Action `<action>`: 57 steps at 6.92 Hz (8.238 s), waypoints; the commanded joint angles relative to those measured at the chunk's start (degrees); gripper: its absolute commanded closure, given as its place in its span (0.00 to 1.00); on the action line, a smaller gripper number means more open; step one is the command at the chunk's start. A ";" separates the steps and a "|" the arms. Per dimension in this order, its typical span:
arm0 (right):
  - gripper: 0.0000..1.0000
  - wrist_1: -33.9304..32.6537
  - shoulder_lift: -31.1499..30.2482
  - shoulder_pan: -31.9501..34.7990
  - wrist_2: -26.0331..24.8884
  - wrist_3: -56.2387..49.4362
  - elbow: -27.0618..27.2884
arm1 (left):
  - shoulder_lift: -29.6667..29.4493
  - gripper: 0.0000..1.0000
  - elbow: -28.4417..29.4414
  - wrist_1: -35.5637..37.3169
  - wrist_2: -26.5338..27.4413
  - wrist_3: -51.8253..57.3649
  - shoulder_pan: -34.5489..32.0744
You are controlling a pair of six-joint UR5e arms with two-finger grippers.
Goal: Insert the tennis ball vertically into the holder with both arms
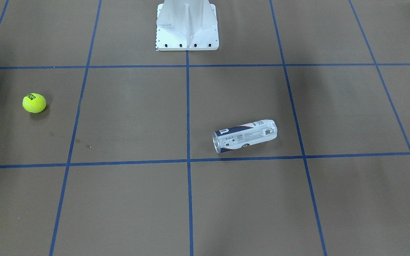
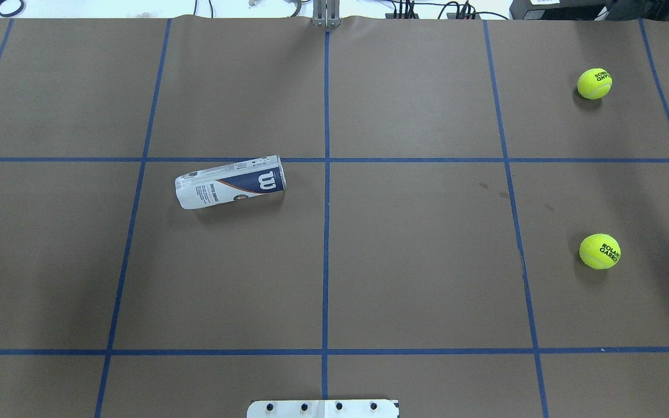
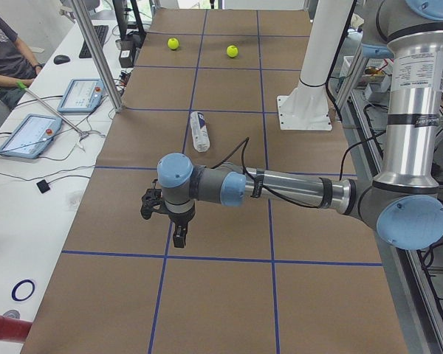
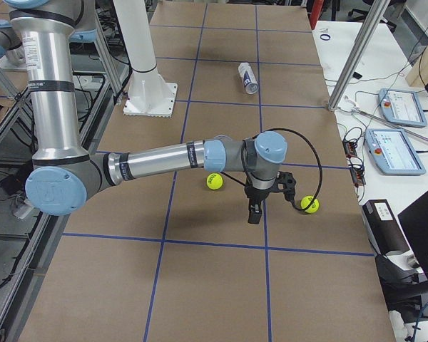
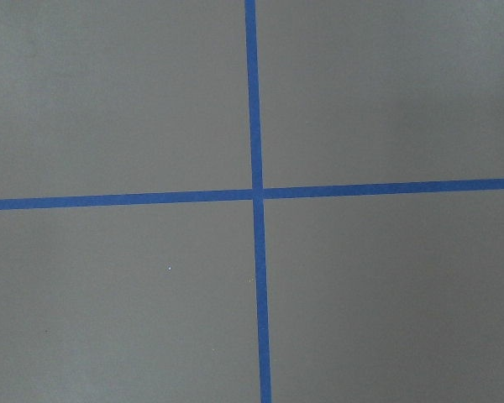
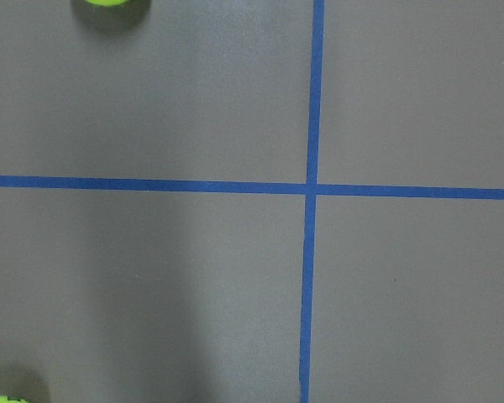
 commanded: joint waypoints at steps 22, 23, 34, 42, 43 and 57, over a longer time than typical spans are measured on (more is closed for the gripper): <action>0.01 0.35 -0.68 -0.18 1.48 1.13 -0.34 | -34.72 0.01 -1.00 -15.21 15.00 5.40 42.92; 0.01 0.27 -0.68 -0.35 1.48 1.22 -0.43 | -37.44 0.01 1.02 -15.12 20.42 5.78 44.23; 0.01 0.35 -0.77 -0.97 1.48 1.22 -1.83 | -47.31 0.01 17.21 -10.11 24.87 15.18 49.78; 0.01 0.44 -0.77 -1.58 1.48 1.22 -2.62 | -47.31 0.01 20.12 -10.11 26.89 17.73 51.19; 0.01 0.44 -0.77 -1.76 1.40 1.13 -3.06 | -47.40 0.01 20.81 -10.11 26.97 17.73 51.28; 0.01 0.62 -0.24 -2.02 1.57 1.13 -2.54 | -48.10 0.31 14.79 -10.72 30.93 17.65 51.38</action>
